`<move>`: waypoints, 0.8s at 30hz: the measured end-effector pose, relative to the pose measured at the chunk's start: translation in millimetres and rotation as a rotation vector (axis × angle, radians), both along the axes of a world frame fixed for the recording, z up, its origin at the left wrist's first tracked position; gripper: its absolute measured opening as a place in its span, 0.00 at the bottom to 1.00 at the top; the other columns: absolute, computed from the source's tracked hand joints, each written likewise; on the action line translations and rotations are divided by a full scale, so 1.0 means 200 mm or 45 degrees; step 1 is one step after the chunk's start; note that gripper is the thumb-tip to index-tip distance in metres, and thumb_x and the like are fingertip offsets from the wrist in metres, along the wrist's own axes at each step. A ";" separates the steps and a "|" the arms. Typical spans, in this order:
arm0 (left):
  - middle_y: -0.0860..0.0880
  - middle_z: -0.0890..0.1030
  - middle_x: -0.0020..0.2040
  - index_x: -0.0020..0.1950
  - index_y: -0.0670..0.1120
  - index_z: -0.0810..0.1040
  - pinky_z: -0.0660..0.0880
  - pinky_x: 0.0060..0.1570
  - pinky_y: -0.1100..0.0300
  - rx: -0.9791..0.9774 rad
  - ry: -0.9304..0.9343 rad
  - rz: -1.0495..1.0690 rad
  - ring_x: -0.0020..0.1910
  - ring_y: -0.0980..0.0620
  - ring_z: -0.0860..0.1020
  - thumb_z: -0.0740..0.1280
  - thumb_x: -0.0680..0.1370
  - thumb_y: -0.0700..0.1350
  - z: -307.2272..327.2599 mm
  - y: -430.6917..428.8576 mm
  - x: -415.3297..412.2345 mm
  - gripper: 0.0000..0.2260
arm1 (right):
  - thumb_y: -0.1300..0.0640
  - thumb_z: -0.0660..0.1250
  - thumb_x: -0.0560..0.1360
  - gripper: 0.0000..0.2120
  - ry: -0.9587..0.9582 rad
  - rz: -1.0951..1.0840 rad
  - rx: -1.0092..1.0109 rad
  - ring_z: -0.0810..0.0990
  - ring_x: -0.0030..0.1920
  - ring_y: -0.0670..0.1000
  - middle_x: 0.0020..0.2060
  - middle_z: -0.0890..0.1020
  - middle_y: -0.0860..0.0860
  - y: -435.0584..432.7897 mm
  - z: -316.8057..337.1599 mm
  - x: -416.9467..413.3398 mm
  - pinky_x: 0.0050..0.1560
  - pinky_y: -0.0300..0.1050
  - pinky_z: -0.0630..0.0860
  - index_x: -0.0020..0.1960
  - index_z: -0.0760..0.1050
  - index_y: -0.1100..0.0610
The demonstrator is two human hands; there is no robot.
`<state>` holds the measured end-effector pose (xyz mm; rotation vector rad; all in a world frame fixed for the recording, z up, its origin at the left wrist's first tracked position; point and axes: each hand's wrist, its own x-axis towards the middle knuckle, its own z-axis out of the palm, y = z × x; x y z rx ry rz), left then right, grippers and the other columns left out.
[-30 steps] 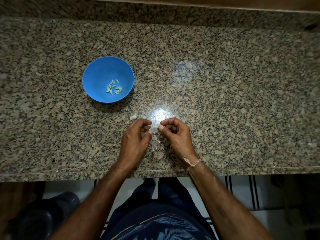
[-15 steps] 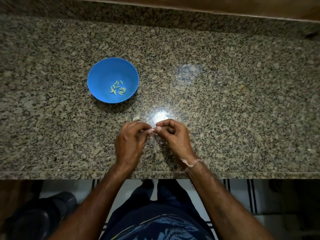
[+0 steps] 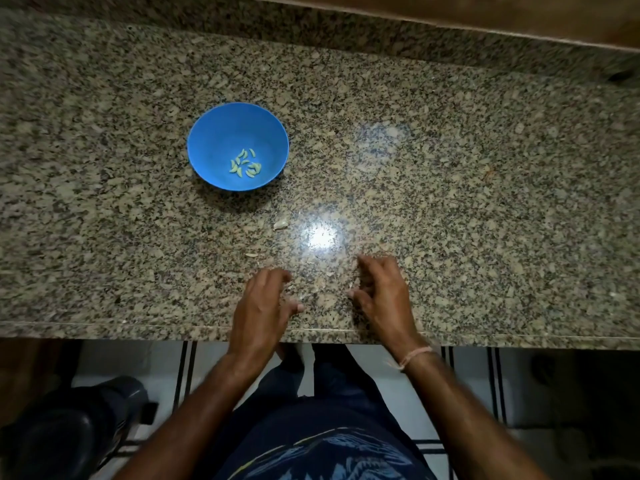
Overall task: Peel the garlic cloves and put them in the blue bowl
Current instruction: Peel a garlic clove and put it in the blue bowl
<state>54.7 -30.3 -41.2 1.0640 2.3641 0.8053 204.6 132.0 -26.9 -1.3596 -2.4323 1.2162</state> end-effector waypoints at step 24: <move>0.54 0.74 0.41 0.43 0.44 0.79 0.66 0.39 0.75 0.078 0.227 -0.008 0.42 0.56 0.69 0.77 0.74 0.35 0.01 0.42 0.01 0.09 | 0.71 0.70 0.77 0.19 0.311 -0.052 -0.258 0.80 0.54 0.45 0.55 0.78 0.46 0.15 0.00 0.01 0.58 0.37 0.80 0.66 0.79 0.57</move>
